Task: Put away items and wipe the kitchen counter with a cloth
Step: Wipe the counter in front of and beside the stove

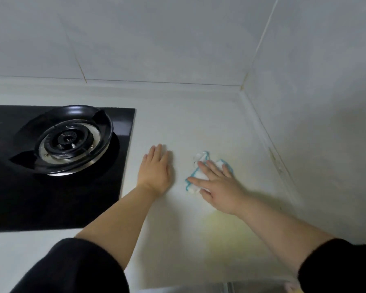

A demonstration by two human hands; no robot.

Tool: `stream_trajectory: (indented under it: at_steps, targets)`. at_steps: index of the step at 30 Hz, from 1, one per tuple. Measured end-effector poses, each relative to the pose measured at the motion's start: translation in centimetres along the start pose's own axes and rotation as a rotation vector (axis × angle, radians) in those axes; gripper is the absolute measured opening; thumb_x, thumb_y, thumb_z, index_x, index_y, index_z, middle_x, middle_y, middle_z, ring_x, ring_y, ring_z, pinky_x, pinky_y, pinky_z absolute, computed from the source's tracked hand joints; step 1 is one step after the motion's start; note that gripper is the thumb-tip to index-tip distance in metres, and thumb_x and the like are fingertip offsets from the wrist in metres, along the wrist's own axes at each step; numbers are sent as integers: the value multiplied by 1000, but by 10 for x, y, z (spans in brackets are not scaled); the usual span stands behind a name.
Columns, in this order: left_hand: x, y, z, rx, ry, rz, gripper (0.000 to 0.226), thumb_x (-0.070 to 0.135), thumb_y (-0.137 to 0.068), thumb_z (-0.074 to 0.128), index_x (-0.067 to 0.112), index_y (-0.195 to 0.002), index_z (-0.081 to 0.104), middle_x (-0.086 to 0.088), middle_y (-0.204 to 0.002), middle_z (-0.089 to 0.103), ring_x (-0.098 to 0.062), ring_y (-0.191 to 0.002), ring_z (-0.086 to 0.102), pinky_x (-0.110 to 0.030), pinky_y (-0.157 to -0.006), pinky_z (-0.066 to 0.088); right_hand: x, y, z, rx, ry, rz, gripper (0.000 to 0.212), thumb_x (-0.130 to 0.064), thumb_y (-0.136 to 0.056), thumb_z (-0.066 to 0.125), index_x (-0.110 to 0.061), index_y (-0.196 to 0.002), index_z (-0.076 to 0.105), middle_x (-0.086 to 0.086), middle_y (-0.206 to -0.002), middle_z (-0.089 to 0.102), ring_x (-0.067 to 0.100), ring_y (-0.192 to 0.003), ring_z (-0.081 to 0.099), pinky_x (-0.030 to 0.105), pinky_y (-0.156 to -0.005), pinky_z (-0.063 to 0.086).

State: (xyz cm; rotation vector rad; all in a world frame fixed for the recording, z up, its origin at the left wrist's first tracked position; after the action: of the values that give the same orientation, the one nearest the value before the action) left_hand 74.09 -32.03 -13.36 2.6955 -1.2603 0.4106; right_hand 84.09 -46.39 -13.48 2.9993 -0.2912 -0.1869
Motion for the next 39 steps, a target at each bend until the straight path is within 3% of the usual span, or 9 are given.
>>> stream_trajectory:
  at_steps: [6, 12, 18, 21, 23, 27, 32, 35, 39]
  targets:
    - [29, -48, 32, -89, -160, 35, 60, 46, -95, 6, 28, -152, 1, -2, -160, -6, -25, -147, -8, -42, -117, 2, 87, -49, -6, 39, -33, 371, 50, -38, -98, 33, -49, -145, 21, 0, -161, 1, 28, -147, -2, 49, -116, 4]
    - [28, -49, 35, -73, -160, 44, 84, 49, -72, -18, 28, -152, -5, 1, -160, -11, -23, -147, -12, -41, -117, -1, 136, -139, -23, -28, -108, 549, 52, -36, -99, 29, -37, -149, 15, 1, -160, -1, 31, -146, -4, 50, -115, 3]
    - [26, -48, 35, -59, -145, 28, 86, 48, -72, -17, 13, -150, -13, -1, -159, -14, -20, -146, -15, -40, -117, -3, 49, -136, -21, 32, -124, 209, 56, -28, -95, 37, -37, -148, 22, -5, -160, 5, 21, -147, -4, 46, -116, 1]
    - [25, -48, 35, -65, -127, 29, 84, 48, -73, -15, 14, -150, -15, -2, -159, -15, -19, -146, -16, -39, -117, -5, 47, -76, -16, 40, -83, 159, 64, -38, -85, 19, -37, -149, 18, -7, -160, 3, 19, -147, -3, 42, -116, 4]
    - [26, -48, 35, -59, -127, 31, 83, 48, -73, -14, 16, -150, -15, -1, -159, -16, -19, -145, -17, -39, -117, -5, 69, -62, -17, 53, -99, 225, 70, -40, -81, 18, -33, -150, 11, -6, -160, 4, 17, -147, -1, 41, -116, 5]
    - [26, -51, 34, -65, -147, 31, 85, 48, -73, -15, 16, -151, -10, -1, -159, -16, -20, -145, -17, -40, -117, -5, 130, -129, -37, 71, -203, 457, 72, -22, -87, 49, -21, -150, 14, 4, -157, 16, 20, -145, 13, 40, -115, 10]
    - [27, -50, 35, -90, -165, 30, 85, 48, -73, -16, 15, -151, -9, -2, -159, -16, -21, -145, -18, -42, -118, -5, 80, -194, -38, 22, -229, 283, 63, -18, -88, 47, -23, -148, 27, -7, -159, 15, 14, -147, 5, 41, -115, 7]
    - [27, -51, 35, -87, -178, 32, 86, 47, -72, -17, 14, -151, -8, -2, -159, -16, -21, -145, -18, -42, -118, -4, 50, -158, -31, 22, -203, 173, 64, -14, -91, 43, -21, -150, 22, -9, -159, 12, 11, -147, 2, 42, -118, 5]
    - [27, -50, 34, -85, -176, 36, 86, 48, -72, -17, 15, -151, -9, -1, -159, -15, -21, -146, -16, -41, -117, -3, 115, -82, -24, 39, -101, 426, 69, -12, -92, 41, -18, -152, 8, -4, -160, 2, 12, -147, 0, 40, -119, 4]
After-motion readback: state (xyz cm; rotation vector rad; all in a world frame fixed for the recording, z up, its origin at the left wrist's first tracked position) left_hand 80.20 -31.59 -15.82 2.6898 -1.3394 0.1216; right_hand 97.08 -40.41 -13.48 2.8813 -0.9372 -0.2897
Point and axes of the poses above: each hand's wrist, its own y-axis away from the middle knuckle, its own z-axis out of the palm, x = y × z, the point moved 8 cm from there along -y, towards the middle knuckle
